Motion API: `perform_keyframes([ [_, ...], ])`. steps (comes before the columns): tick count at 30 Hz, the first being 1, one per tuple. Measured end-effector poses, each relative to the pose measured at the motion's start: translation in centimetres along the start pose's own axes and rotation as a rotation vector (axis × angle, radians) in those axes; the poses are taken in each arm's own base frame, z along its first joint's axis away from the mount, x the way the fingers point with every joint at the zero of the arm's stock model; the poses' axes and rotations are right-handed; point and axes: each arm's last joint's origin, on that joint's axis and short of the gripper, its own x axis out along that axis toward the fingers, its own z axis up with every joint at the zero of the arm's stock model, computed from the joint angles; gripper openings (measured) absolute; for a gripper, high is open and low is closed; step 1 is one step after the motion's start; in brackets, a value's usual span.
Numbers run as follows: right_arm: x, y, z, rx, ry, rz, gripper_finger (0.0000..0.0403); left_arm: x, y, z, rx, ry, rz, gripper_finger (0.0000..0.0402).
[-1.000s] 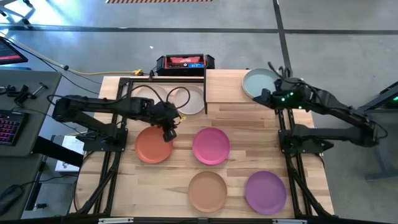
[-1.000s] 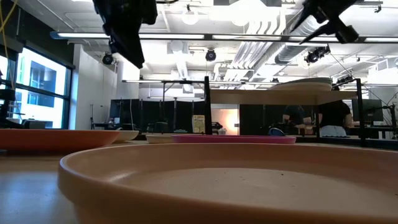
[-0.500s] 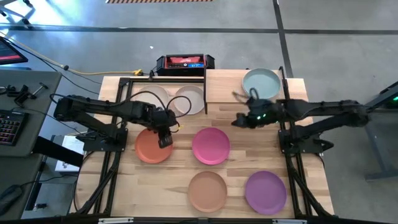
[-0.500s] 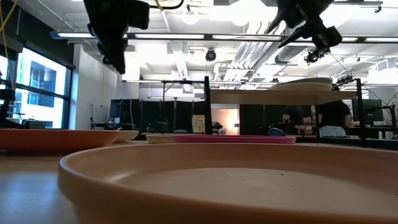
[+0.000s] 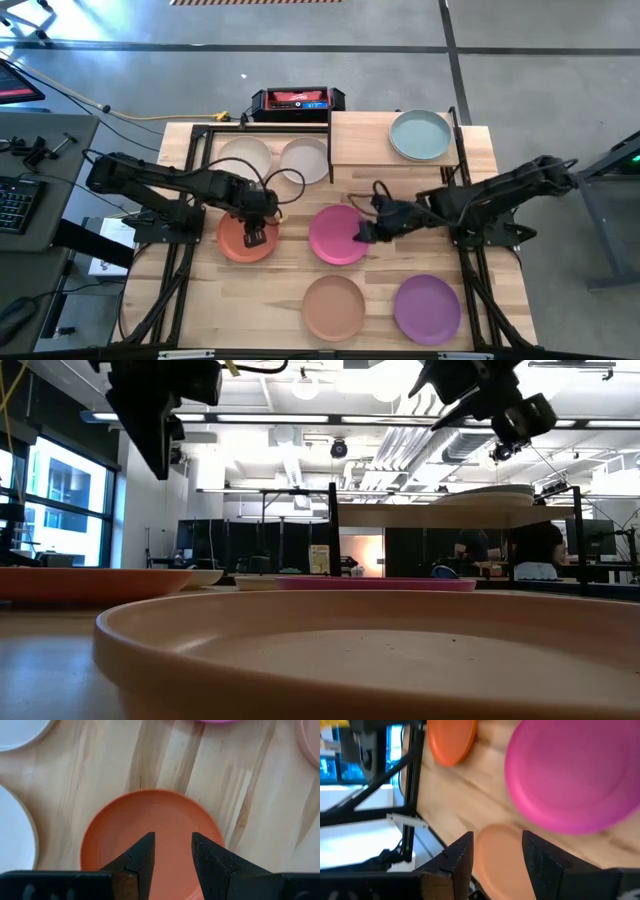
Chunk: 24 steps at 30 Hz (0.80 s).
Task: Place and stack plates onto a shelf
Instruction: Stack the brown plate on top of the blue plate on the shelf
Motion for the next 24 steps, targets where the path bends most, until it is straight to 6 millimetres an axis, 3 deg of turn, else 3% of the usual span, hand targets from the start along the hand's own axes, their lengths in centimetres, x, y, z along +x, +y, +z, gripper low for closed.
perform_keyframes([
  [10,4.0,-1.0,-3.8,-0.025,0.137,-0.109,0.0149,-0.1,-0.8,-0.5,0.014,0.015,-0.004,0.0117],
  [24,9.3,-3.0,-6.0,-0.052,0.247,-0.205,0.0149,-0.1,-0.9,-0.3,-0.242,0.003,-0.014,0.0117],
])
